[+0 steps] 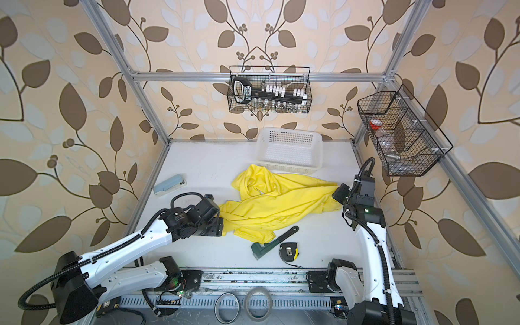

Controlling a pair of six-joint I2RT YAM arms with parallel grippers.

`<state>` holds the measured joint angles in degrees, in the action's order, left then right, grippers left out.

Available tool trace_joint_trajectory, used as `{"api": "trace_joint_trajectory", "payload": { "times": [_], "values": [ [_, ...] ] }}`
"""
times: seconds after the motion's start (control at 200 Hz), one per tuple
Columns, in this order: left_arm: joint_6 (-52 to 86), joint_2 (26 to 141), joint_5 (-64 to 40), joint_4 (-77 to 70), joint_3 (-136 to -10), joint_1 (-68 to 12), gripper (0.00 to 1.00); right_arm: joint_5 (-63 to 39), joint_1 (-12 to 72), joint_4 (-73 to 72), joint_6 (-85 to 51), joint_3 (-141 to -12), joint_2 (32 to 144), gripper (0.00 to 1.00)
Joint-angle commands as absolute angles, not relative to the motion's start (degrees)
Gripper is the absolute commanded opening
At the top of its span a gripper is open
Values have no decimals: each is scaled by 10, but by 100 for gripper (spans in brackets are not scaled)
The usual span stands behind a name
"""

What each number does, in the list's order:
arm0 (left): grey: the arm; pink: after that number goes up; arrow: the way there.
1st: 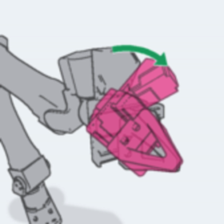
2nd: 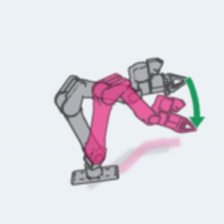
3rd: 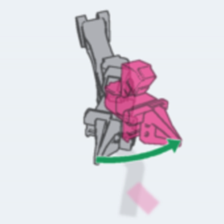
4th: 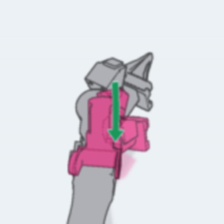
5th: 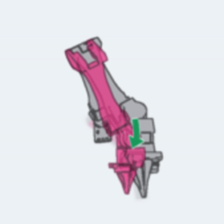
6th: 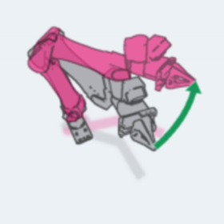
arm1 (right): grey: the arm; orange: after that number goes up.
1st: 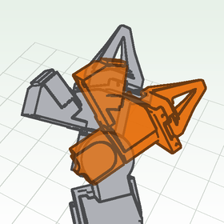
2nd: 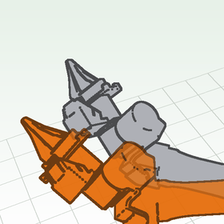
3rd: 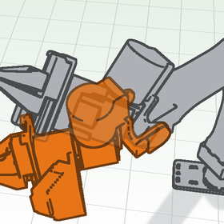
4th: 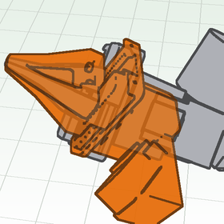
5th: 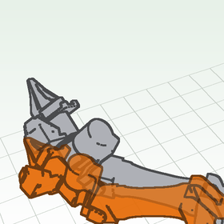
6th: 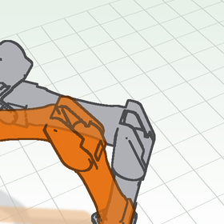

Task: Fold and stack the trousers
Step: Flatten out the trousers at the center of the table.

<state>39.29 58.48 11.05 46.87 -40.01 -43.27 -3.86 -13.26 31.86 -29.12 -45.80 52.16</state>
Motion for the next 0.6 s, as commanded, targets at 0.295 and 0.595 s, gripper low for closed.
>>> {"api": "trace_joint_trajectory", "payload": {
  "times": [0.295, 0.595],
  "values": [
    [478, 648, 96, 330, -338, -375, 71, -80, -103, 285, -315, -403, 506, 0],
    [444, 702, 68, 284, -328, -367, 19, -63, -94, 289, -312, -401, 498, 0]
  ]
}}
